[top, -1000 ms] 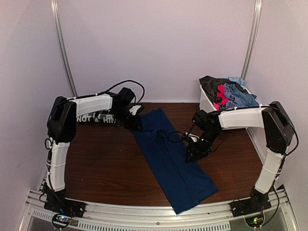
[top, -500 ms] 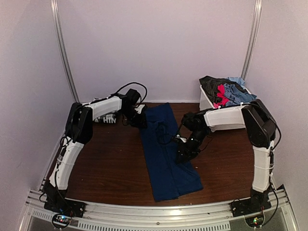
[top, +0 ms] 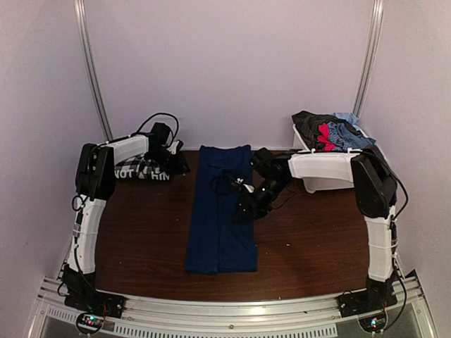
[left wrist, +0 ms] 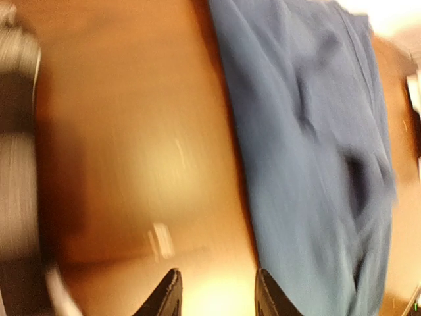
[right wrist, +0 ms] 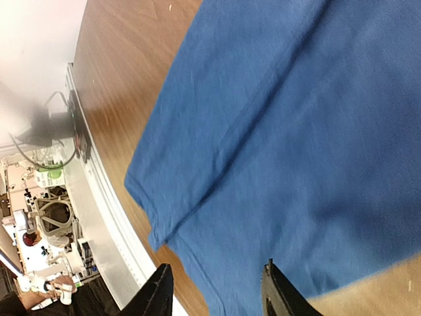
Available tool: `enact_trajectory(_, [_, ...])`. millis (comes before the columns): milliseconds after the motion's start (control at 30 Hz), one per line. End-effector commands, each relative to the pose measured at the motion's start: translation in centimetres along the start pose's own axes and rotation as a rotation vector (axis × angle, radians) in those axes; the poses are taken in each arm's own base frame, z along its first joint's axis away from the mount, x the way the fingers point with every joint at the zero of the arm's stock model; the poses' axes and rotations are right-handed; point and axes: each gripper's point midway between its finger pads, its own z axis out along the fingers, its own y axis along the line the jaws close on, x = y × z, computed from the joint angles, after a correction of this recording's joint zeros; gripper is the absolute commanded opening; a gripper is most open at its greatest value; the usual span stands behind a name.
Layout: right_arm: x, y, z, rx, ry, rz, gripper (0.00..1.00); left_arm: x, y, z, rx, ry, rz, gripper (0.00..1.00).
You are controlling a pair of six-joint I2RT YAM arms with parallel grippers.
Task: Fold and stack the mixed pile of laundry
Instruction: Rotate the rectangle-folded T-shirt at the center of the board, then pick up the rectangle-folded T-shirt from the center of the board.
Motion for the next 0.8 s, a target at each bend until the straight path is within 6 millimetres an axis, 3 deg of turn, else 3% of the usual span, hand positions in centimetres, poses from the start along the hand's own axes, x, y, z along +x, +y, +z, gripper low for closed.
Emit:
enact_trajectory(0, [1.7, 1.4, -3.6, 0.001, -0.089, 0.041, 0.47, 2.8, -6.2, -8.2, 0.047, -0.020, 0.144, 0.39])
enact_trajectory(133, [5.2, 1.2, -3.7, -0.019, -0.099, 0.144, 0.47, 11.0, -8.1, -12.2, 0.109, 0.074, 0.138, 0.38])
enact_trajectory(200, [6.4, 1.1, -3.5, -0.032, -0.109, 0.187, 0.48, 16.6, -8.4, -12.8, 0.119, 0.163, 0.126, 0.38])
enact_trajectory(333, [8.1, 0.1, -2.3, -0.016, -0.126, 0.246, 0.50, 23.9, -9.7, -14.2, 0.190, 0.222, 0.051, 0.38])
enact_trajectory(433, [9.5, -1.0, -0.9, 0.016, -0.135, 0.280, 0.51, 27.1, -9.7, -15.2, 0.192, 0.216, 0.003, 0.38])
enact_trajectory(600, [11.5, -2.8, 0.6, 0.032, -0.207, 0.319, 0.50, 30.7, -9.9, -16.1, 0.214, 0.157, -0.077, 0.35])
enact_trajectory(767, [12.9, -2.7, 2.1, 0.073, -0.232, 0.283, 0.50, 34.4, -9.0, -15.5, 0.203, 0.143, -0.130, 0.35])
